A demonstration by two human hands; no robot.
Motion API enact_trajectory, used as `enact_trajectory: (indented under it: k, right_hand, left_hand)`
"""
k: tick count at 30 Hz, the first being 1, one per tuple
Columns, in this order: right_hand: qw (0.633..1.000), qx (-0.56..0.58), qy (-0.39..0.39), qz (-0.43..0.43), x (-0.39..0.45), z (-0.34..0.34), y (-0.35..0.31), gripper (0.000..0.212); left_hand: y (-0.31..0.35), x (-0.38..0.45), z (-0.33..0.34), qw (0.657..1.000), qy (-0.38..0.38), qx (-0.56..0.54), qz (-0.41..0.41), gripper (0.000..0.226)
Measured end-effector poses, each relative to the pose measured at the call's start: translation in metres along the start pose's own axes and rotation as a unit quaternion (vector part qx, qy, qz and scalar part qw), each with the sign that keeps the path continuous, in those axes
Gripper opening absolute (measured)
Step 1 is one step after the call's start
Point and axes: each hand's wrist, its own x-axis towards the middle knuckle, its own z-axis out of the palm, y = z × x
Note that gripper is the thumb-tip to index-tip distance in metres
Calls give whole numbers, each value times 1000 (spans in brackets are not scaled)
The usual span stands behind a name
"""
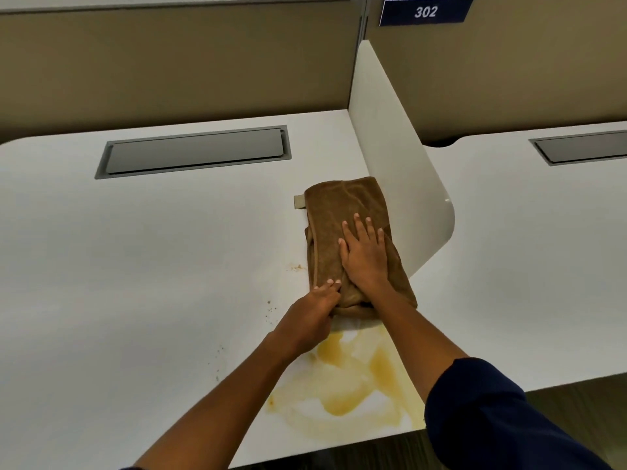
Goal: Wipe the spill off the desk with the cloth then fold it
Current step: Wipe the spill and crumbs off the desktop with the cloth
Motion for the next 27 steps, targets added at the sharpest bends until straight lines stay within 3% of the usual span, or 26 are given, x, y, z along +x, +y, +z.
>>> enact_trajectory:
  k: [6,12,27]
  right_hand:
    - [1000,-1,-1,-4,-30,3,2,52]
    - [1000,-2,-4,8,-78,7,4,52]
    - [998,-6,14,67,-188,21,-9,52]
  left_hand:
    - [11,-18,9,999,-25,20,18,46]
    - [21,-54,29,998,-29,30,39,38]
    - [34,-136,58,989,-53,103,96,53]
